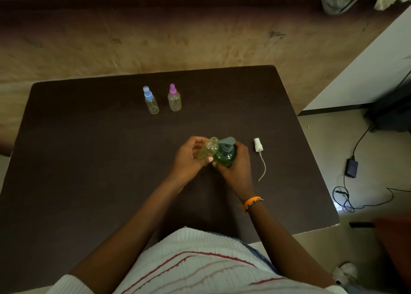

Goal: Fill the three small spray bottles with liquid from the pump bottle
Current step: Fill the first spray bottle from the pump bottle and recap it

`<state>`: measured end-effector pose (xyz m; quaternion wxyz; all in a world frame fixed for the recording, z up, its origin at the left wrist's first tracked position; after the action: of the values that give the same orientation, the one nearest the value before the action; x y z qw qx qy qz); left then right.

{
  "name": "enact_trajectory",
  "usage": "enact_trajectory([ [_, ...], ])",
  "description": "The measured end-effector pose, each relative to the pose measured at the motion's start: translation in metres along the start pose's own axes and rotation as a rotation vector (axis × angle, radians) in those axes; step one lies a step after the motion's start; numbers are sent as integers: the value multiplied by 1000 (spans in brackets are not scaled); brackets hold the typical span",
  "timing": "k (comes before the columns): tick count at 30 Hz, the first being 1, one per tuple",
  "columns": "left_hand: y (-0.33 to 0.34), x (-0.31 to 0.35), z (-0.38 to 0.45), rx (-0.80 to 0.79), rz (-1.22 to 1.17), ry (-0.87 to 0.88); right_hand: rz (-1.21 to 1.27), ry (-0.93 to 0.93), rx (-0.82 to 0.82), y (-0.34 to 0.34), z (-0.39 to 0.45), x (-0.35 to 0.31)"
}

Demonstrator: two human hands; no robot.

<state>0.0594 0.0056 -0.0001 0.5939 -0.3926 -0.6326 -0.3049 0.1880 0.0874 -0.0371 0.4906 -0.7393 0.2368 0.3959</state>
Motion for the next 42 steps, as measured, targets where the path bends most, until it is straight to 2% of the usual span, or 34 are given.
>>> enact_trajectory([
  [4, -4, 3, -2, -7, 23, 35, -32, 20, -11, 0, -1, 1],
  [9, -8, 7, -2, -24, 80, 67, -22, 127, -187, -8, -1, -6],
  [12, -10, 7, -1, -10, 114, 73, 335, 72, -48, -27, -6, -32],
  [14, -9, 7, -1, 1, 113, 79, 441, 60, 59, -35, 1, -52],
  [16, -9, 7, -1, 14, 119, 87, 366, 137, 76, -34, 20, -65],
  [20, -12, 7, -1, 38, 118, 93, 181, 396, -193, -10, 47, -72],
  [22, -15, 8, -2, 42, 113, 96, 116, 454, -263, 0, 51, -67],
  [33, -11, 9, 1, 25, 178, 148, -98, 392, 18, -3, 48, -62],
  [36, -12, 8, 2, 18, 178, 146, -49, 405, -2, -2, 50, -60],
  [40, -12, 13, 1, 17, 161, 163, 45, 470, -161, 1, 54, -62],
  [42, -12, 13, 0, 18, 155, 169, 73, 479, -182, 1, 53, -63],
])
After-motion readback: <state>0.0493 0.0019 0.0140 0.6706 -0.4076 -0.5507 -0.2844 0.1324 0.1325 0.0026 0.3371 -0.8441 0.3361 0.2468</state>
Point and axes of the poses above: each hand's wrist, its own z-axis towards the middle knuckle, its own y-axis out of the palm, x = y × z, the point moved 6 cm from there along z, towards the middle knuckle, and after that the axes turned 10 degrees about y, right-handed, at the moved point
